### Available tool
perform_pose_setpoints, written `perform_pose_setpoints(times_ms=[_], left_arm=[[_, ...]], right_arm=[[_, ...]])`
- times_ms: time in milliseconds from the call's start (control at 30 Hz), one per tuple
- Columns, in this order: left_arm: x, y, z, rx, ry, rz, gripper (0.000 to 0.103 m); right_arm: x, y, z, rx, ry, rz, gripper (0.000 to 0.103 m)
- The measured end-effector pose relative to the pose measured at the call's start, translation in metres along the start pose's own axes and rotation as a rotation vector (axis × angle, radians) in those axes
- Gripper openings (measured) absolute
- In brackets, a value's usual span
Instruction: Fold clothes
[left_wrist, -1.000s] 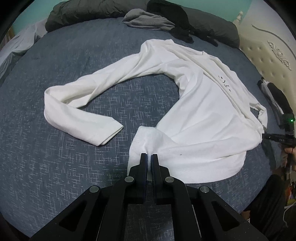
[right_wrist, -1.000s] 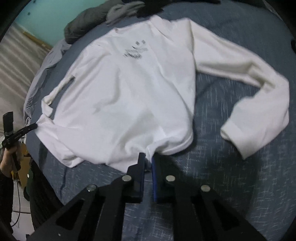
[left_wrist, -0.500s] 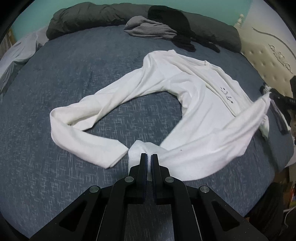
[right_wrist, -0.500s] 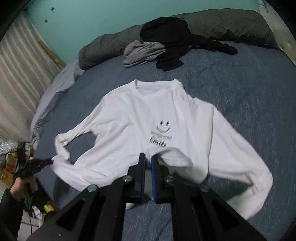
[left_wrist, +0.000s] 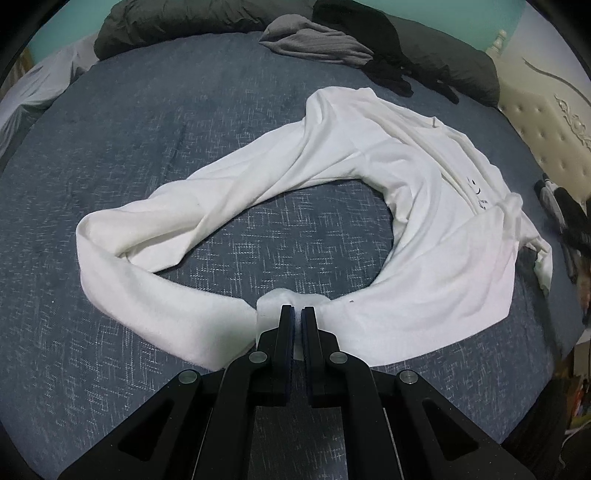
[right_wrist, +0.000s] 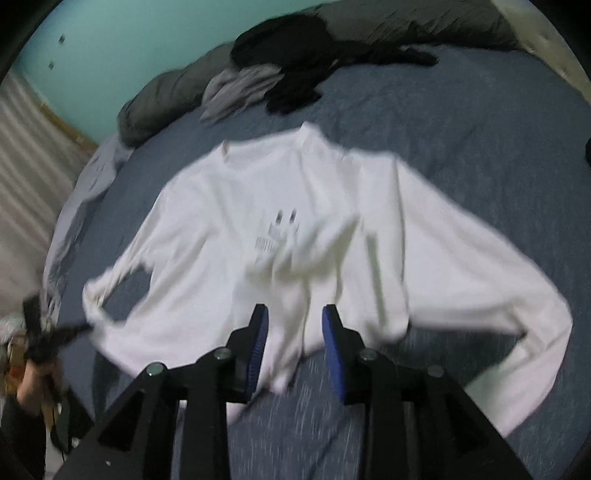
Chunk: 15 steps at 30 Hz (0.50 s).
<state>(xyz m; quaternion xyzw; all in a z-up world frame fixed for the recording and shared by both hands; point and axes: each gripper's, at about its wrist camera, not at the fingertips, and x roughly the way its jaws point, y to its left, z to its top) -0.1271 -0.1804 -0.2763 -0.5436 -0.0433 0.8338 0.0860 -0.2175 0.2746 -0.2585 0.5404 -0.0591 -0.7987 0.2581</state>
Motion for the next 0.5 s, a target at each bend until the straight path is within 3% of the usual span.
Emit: perform_pose_setpoints(times_ms=[200,500], left_arm=[[-0.003,-0.003,-0.003,-0.004,-0.004,-0.004,0.004],[-0.008,-0.004,-0.004,-0.004,-0.011,-0.008,0.004]], right_arm=[[0.039,0.011,-0.034,-0.023,0.146,0.015,0.03],[0.067,0.012,-0.039,0.044,0.17,0.017,0.03]])
